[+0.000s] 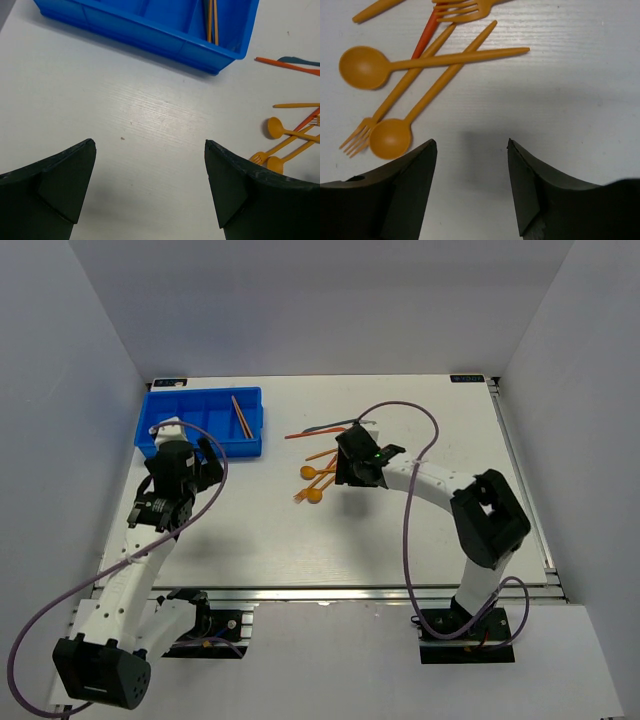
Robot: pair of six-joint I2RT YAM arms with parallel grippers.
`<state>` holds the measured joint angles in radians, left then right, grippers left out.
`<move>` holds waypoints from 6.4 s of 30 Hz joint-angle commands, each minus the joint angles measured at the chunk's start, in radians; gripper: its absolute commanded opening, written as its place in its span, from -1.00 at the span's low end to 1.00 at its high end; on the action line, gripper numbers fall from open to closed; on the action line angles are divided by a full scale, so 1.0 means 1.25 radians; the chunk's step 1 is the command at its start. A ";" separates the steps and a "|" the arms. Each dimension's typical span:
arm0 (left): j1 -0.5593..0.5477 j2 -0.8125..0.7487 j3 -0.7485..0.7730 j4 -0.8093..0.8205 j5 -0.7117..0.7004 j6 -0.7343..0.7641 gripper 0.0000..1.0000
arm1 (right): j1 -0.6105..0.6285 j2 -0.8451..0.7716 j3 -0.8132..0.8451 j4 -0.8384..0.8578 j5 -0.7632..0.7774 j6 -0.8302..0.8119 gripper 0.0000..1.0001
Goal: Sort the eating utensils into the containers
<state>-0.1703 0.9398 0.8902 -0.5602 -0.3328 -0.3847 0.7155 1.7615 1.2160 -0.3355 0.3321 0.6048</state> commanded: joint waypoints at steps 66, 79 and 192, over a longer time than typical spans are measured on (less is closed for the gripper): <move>-0.312 0.202 -0.075 0.527 0.406 -0.335 -0.60 | 0.106 -0.319 -0.210 0.459 -0.453 0.020 -1.00; -0.106 0.486 0.448 -0.042 -0.077 0.007 -1.00 | 0.085 -0.377 -0.175 0.158 -0.068 0.016 0.79; 0.123 0.122 0.062 0.138 0.363 0.001 0.96 | -0.147 0.337 0.354 -0.100 -0.569 -1.138 -0.37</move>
<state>-0.0154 1.1175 0.9749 -0.4091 0.1005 -0.3935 0.5377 2.1799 1.6295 -0.4187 -0.3283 -0.8021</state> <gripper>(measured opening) 0.982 0.363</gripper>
